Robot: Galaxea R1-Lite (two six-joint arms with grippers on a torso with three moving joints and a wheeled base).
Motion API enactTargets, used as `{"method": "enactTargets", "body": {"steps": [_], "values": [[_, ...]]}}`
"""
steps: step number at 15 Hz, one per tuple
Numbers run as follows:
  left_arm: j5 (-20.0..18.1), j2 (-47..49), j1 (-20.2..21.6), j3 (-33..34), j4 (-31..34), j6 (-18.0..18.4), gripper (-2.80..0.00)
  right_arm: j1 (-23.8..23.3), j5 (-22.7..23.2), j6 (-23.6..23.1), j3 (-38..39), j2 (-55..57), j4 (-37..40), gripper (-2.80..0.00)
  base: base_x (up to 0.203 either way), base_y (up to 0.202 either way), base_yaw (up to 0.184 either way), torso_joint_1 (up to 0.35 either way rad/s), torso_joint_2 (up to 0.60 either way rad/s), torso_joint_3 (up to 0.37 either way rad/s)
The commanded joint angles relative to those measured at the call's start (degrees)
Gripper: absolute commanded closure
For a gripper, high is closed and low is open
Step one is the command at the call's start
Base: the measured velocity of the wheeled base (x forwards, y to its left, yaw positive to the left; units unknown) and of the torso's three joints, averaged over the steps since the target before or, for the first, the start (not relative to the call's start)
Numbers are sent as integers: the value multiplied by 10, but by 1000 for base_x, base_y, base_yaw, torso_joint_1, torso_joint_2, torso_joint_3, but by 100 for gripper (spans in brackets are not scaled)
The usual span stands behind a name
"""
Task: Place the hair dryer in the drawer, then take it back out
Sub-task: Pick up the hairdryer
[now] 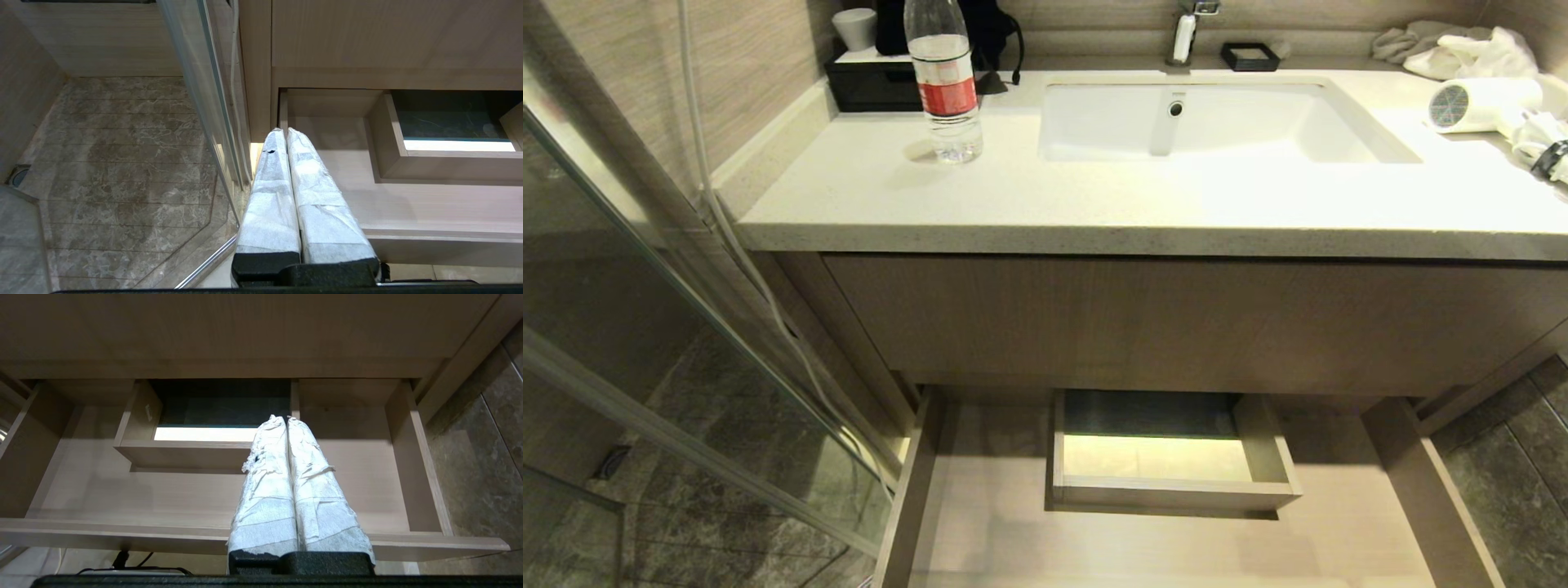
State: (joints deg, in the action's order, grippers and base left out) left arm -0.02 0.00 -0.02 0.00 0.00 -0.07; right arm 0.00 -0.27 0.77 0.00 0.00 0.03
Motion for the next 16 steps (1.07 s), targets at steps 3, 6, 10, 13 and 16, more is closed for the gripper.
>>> {"method": "enactTargets", "body": {"steps": [3,6,10,13,16], "values": [[0,0,0,0,0,0,0,0,0,-1,1,1,1,0,0,0,0,0,0,0],[0,0,0,0,0,0,0,0,0,-2,1,1,1,0,0,0,0,0,0,0],[0,0,0,0,0,0,0,0,1,-1,1,1,0,0,0,0,0,0,0,0],[0,0,0,0,0,0,0,0,1,-1,1,1,0,0,0,0,0,0,0,0],[0,0,0,0,0,0,0,0,0,-2,1,1,1,0,0,0,0,0,0,0]]}}
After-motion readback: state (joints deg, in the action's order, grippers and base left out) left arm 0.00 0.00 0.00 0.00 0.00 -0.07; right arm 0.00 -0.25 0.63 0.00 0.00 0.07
